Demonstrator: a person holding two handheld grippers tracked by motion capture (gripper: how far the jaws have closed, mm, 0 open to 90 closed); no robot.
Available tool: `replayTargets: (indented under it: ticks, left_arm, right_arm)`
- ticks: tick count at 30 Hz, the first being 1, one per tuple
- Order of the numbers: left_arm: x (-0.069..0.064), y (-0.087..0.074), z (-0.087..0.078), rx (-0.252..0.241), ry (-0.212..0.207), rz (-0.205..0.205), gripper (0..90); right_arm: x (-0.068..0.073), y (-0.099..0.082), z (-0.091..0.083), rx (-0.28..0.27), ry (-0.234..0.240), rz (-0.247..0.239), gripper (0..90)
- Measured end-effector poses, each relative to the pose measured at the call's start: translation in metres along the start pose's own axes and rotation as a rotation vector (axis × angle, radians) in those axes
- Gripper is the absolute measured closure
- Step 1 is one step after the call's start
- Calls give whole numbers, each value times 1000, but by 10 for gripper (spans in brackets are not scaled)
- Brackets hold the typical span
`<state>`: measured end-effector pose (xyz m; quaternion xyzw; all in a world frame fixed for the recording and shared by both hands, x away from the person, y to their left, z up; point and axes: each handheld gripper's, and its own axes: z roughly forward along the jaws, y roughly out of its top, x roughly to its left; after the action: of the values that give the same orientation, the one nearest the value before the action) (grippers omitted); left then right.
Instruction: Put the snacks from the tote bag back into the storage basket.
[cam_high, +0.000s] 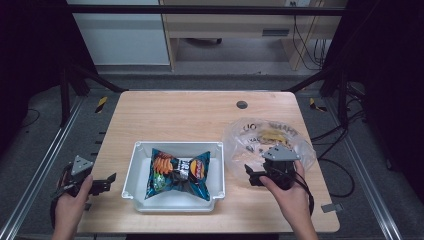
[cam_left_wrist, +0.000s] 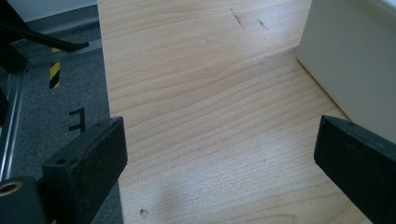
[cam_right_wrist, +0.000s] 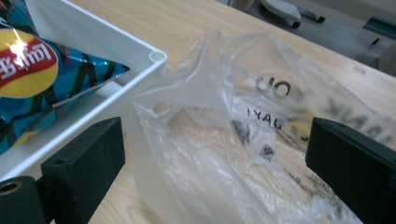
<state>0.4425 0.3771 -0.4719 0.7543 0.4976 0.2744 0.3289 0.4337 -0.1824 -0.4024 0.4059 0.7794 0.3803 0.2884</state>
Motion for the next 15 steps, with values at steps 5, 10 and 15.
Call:
replayTargets:
  ticks: [5, 10, 15]
  left_arm:
    - [0, 0, 0, 2, 2, 0, 26]
    - [0, 0, 0, 3, 4, 0, 26]
    - [1, 0, 0, 3, 6, -1, 25]
  right_arm:
    - [-1, -17, 1, 29, -4, 11, 50]
    - [-4, -29, 0, 29, -14, 37, 51]
    - [-10, -40, 0, 36, -33, 52, 51]
